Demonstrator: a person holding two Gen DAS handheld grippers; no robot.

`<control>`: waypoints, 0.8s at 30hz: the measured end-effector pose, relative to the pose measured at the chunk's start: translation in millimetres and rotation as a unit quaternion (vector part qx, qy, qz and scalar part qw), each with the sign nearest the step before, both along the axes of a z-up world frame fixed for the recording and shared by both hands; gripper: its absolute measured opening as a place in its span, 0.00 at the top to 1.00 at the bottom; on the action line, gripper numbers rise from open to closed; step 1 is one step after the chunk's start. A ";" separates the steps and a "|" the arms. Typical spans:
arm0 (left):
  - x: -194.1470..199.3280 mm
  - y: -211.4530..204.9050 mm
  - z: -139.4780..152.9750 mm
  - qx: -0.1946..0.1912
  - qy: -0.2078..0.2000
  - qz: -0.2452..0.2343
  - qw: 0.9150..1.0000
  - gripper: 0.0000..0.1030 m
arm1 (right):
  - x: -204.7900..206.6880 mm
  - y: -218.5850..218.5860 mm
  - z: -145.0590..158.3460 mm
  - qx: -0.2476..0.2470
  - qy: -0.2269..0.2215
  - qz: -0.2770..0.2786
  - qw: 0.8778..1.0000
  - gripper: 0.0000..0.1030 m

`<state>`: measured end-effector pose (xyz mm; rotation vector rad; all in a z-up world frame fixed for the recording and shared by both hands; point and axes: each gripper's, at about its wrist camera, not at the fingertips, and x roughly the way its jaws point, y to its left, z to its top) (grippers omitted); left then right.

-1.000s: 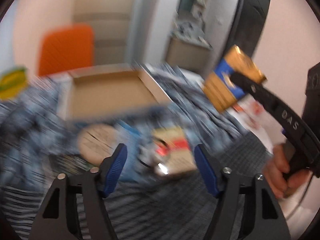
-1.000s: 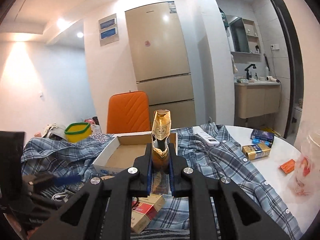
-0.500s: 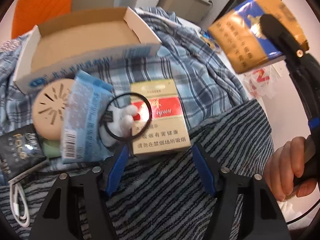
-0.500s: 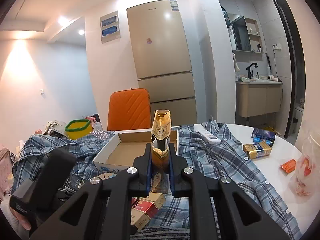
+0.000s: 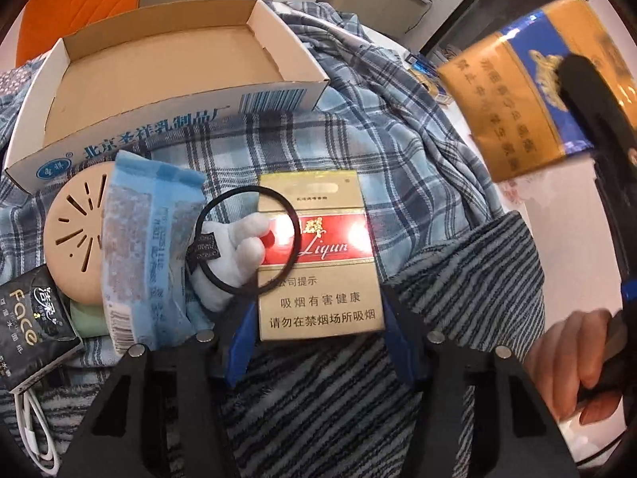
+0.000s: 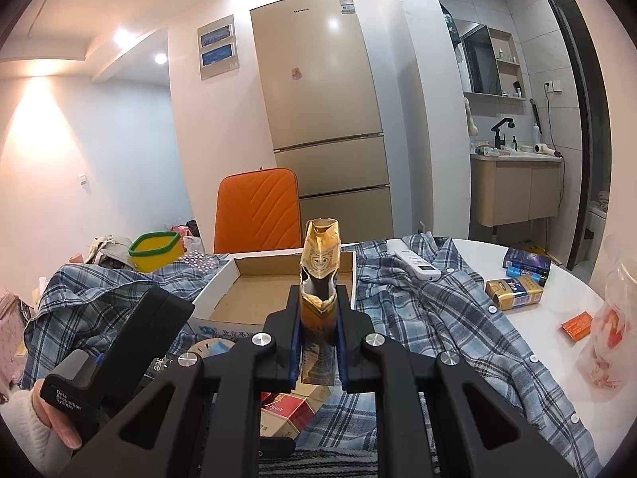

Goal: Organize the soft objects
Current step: 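Grasp the red-and-white Liqun cigarette pack with the left tool while the right tool holds the gold object, then carry the Liqun pack with the left tool into the box while the right tool places the gold object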

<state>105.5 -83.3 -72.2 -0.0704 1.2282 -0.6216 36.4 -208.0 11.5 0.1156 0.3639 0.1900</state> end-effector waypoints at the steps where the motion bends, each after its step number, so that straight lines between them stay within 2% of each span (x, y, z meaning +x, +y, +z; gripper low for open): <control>1: -2.3 2.7 3.0 -0.005 -0.007 0.001 1.000 0.46 | 0.3 -0.3 -0.1 -0.001 -0.001 -0.002 1.000 0.86; 6: -26.2 20.4 23.8 -0.015 -0.075 0.010 0.997 0.46 | 2.5 -1.4 -2.3 -0.001 0.002 -0.009 1.000 0.86; 9: -48.4 33.7 37.9 -0.006 -0.148 0.012 0.989 0.46 | 2.7 -0.7 -3.1 -0.006 0.000 -0.011 1.000 0.86; 12: -73.8 45.3 53.5 0.007 -0.235 0.030 0.971 0.46 | 1.5 3.1 -3.3 -0.014 -0.005 -0.012 1.000 0.86; 16: -93.5 58.7 74.0 -0.014 -0.315 0.063 0.947 0.46 | -0.9 9.4 -4.3 -0.028 -0.012 -0.012 0.999 0.86; 20: -99.4 72.1 95.2 -0.024 -0.368 0.098 0.924 0.46 | -6.4 17.1 -5.4 -0.037 -0.020 -0.004 0.999 0.86; 24: -89.8 73.6 109.9 -0.003 -0.418 0.125 0.900 0.46 | -3.4 31.3 -0.7 -0.059 -0.021 0.006 0.998 0.86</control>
